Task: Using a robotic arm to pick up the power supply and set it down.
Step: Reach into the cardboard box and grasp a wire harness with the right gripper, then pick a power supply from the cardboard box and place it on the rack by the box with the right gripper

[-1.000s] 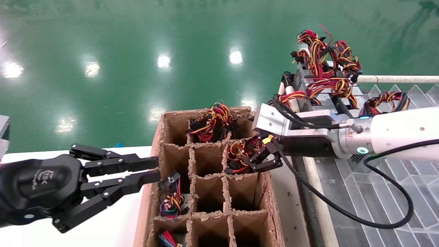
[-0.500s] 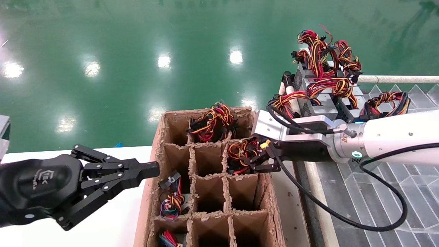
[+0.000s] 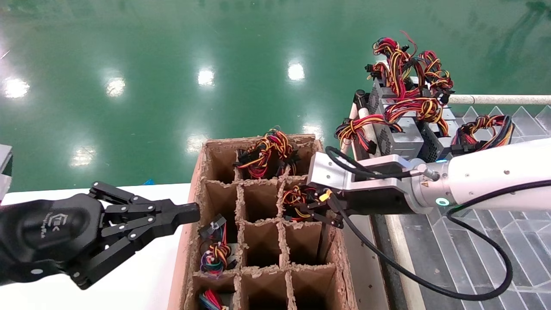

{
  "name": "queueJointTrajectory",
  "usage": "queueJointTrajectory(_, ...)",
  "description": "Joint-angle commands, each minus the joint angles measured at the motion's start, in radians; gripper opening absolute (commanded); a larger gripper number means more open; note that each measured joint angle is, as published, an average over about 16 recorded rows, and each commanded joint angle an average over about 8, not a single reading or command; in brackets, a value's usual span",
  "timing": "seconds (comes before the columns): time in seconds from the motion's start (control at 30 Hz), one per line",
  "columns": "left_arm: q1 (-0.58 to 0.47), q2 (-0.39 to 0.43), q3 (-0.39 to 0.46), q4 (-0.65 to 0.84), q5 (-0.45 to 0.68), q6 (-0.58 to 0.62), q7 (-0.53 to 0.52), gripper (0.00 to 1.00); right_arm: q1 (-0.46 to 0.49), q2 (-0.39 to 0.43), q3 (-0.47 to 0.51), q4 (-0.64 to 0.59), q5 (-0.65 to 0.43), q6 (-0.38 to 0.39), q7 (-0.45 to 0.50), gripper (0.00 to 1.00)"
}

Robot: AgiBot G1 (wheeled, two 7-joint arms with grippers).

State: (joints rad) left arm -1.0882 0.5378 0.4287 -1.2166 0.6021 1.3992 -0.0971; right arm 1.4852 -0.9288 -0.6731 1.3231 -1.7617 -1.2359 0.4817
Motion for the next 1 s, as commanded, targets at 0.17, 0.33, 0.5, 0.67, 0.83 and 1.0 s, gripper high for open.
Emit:
queueJointTrajectory(0.17, 0.000, 0.000, 0.000, 0.000, 0.000, 0.000, 0.000, 0.00, 0.001, -0.010, -0.007, 0.000, -0.012, 0.002, 0.001, 0.00)
queueJointTrajectory(0.33, 0.000, 0.000, 0.000, 0.000, 0.000, 0.000, 0.000, 0.00, 0.002, -0.007, -0.005, 0.003, -0.018, 0.009, 0.001, 0.00)
queueJointTrajectory(0.5, 0.000, 0.000, 0.000, 0.000, 0.000, 0.000, 0.000, 0.00, 0.000, 0.001, 0.003, 0.006, -0.012, 0.016, 0.000, 0.00)
queueJointTrajectory(0.67, 0.000, 0.000, 0.000, 0.000, 0.000, 0.000, 0.000, 0.00, -0.003, 0.015, 0.023, 0.011, 0.017, 0.028, -0.003, 0.00)
queueJointTrajectory(0.83, 0.000, 0.000, 0.000, 0.000, 0.000, 0.000, 0.000, 0.00, -0.003, 0.041, 0.058, 0.017, 0.084, 0.027, -0.017, 0.00)
queueJointTrajectory(1.0, 0.000, 0.000, 0.000, 0.000, 0.000, 0.000, 0.000, 0.00, 0.004, 0.069, 0.093, 0.019, 0.157, 0.013, -0.045, 0.00)
